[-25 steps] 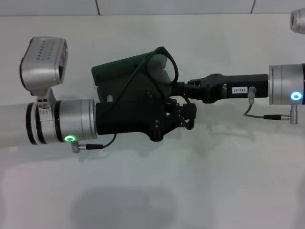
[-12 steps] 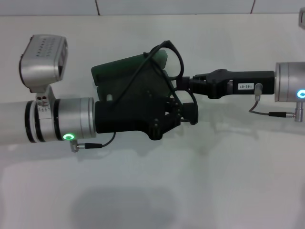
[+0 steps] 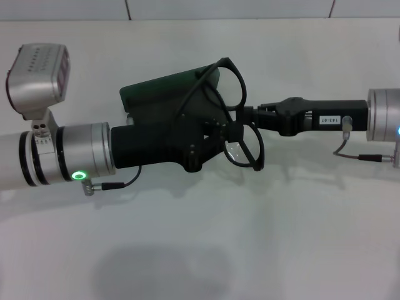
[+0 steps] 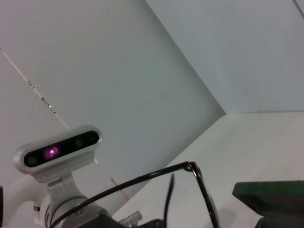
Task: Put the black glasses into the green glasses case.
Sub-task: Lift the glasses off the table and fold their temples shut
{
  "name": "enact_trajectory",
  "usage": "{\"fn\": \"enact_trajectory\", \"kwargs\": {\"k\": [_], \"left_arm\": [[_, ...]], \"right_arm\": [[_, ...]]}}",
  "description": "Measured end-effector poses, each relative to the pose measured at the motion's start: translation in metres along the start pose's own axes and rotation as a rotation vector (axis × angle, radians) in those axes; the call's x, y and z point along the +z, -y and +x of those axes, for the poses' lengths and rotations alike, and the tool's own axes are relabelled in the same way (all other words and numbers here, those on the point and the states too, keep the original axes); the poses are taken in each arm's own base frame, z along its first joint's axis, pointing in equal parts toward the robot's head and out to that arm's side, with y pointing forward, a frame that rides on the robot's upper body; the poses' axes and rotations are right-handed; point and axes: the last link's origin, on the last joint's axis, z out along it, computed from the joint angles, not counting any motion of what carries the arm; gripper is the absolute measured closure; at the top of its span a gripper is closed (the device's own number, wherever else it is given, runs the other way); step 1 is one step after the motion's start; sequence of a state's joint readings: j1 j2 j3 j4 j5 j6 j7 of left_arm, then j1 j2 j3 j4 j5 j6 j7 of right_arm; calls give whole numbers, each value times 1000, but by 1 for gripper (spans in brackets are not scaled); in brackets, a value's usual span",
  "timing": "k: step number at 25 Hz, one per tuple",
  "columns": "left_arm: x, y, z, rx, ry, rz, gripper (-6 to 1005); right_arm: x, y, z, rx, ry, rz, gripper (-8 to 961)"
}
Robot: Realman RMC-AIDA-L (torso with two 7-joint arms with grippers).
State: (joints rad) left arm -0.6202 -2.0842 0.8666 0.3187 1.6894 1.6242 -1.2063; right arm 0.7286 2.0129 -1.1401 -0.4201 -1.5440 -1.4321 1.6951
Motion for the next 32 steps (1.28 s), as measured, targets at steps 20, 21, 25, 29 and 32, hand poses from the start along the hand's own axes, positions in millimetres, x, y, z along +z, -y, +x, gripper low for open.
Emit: {"fn": "enact_trajectory", "kwargs": {"k": [20,21,25,29,32], "left_arm": [[-1,0,0,4,-9,5,990],[-2,0,-1,1,-9,8,990],[-10,-1,0,6,-23,20,989],[-17,-1,3,7,-46,26,989],[-21,0,5,3,-60,38,988]], "right_arm": [[-12,2,2,18,53,16,889],[-17,5,0,18,80,32,889],[-42,15,-1,18,144,105,889],[-77,26,11,24,159,193,889],[-94,26,21,12,156,216,889]]}}
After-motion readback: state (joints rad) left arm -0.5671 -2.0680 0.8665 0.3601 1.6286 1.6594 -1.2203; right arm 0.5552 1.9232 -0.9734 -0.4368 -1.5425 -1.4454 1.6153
